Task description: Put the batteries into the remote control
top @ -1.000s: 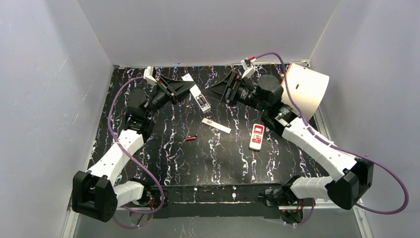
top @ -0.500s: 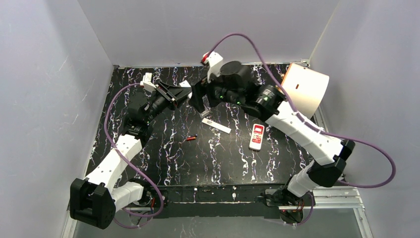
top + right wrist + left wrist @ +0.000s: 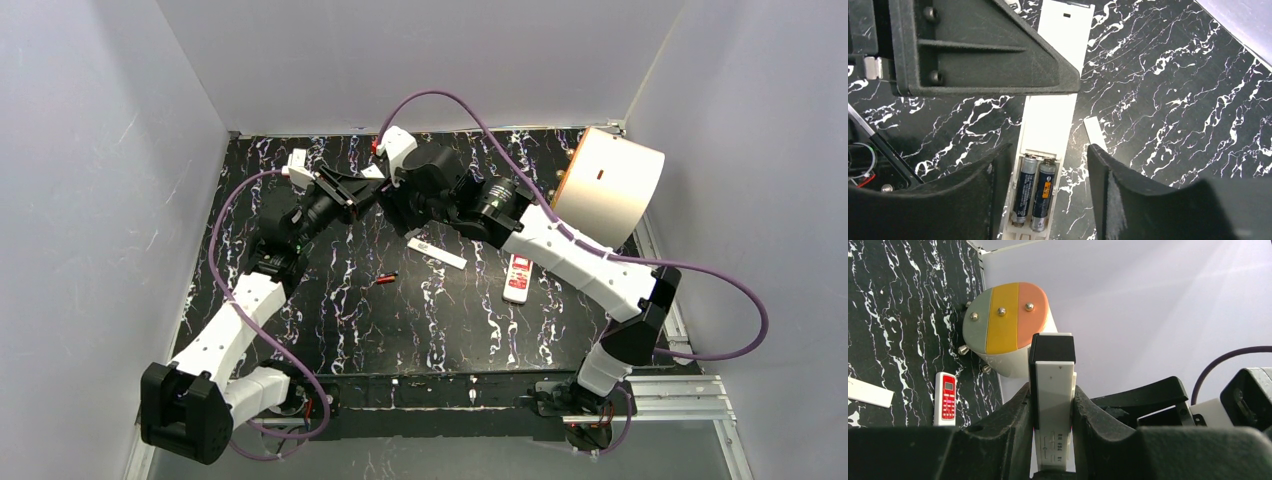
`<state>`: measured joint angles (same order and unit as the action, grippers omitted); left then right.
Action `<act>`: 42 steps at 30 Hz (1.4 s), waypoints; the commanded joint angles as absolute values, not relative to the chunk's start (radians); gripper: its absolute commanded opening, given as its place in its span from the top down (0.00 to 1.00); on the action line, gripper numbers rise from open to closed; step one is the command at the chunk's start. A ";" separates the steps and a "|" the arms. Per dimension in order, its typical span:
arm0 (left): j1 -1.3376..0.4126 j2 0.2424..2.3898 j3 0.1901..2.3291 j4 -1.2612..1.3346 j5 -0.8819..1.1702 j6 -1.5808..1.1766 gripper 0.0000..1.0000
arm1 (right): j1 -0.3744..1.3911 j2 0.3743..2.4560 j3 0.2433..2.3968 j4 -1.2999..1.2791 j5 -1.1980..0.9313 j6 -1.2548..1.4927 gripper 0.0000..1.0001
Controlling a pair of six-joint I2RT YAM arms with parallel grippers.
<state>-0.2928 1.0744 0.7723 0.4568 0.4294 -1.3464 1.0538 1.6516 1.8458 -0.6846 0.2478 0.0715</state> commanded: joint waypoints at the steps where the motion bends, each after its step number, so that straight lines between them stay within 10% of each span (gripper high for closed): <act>1: -0.293 1.023 0.763 0.473 0.424 -1.333 1.00 | 1.054 1.662 1.888 -0.619 0.261 0.042 0.41; 11: -0.292 1.000 0.738 0.472 0.413 -1.333 0.97 | 1.053 1.710 1.934 -0.656 0.234 0.007 0.66; 17: -0.291 0.963 0.750 0.340 0.371 -1.251 0.48 | 1.042 1.689 1.902 -0.709 0.171 -0.063 0.90; 28: -0.246 0.771 0.850 -0.524 -0.038 -1.011 0.16 | 0.930 1.505 1.416 -0.592 -0.169 -0.133 0.94; 42: -0.227 0.693 0.848 -0.660 -0.070 -0.947 0.13 | 1.091 1.753 1.319 -0.614 -0.080 -0.314 0.93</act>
